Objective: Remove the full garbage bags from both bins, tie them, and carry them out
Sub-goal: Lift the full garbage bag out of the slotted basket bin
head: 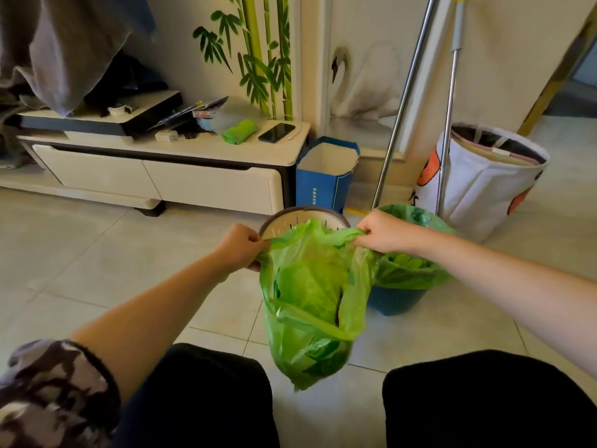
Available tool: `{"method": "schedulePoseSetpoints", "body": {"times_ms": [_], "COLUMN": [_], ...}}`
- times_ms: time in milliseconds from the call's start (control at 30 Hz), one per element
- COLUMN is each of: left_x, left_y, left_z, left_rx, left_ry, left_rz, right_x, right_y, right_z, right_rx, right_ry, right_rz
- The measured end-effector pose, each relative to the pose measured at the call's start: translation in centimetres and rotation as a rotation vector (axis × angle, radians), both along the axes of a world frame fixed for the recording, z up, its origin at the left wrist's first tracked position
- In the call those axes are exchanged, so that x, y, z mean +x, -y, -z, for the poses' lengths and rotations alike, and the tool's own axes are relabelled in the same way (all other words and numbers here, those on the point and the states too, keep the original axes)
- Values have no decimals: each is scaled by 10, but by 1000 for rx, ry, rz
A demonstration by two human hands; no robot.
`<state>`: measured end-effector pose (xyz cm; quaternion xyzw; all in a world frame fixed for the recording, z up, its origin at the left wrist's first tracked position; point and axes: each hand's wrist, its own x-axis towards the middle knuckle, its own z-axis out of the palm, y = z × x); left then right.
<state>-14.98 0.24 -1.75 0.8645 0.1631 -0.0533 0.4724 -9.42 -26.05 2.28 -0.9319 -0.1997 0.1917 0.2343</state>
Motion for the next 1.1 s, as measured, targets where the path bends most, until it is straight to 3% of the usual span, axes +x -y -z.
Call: {"method": "schedulePoseSetpoints", "body": {"times_ms": [333, 767, 1000, 1100], "left_x": [35, 34, 18, 16], "left_y": [-30, -81, -91, -85], "left_z": [57, 93, 99, 97], "left_rx": [2, -34, 226, 414], "left_ry": [-177, -271, -380, -322], "left_rz": [-82, -194, -44, 93], "right_x": [46, 65, 52, 49], "right_y": [-22, 9, 21, 20], "right_z": [78, 102, 108, 106], "right_rx": [-62, -136, -182, -180], "right_ry": [-40, -131, -183, -174], "right_rz": [206, 244, 218, 216]}}
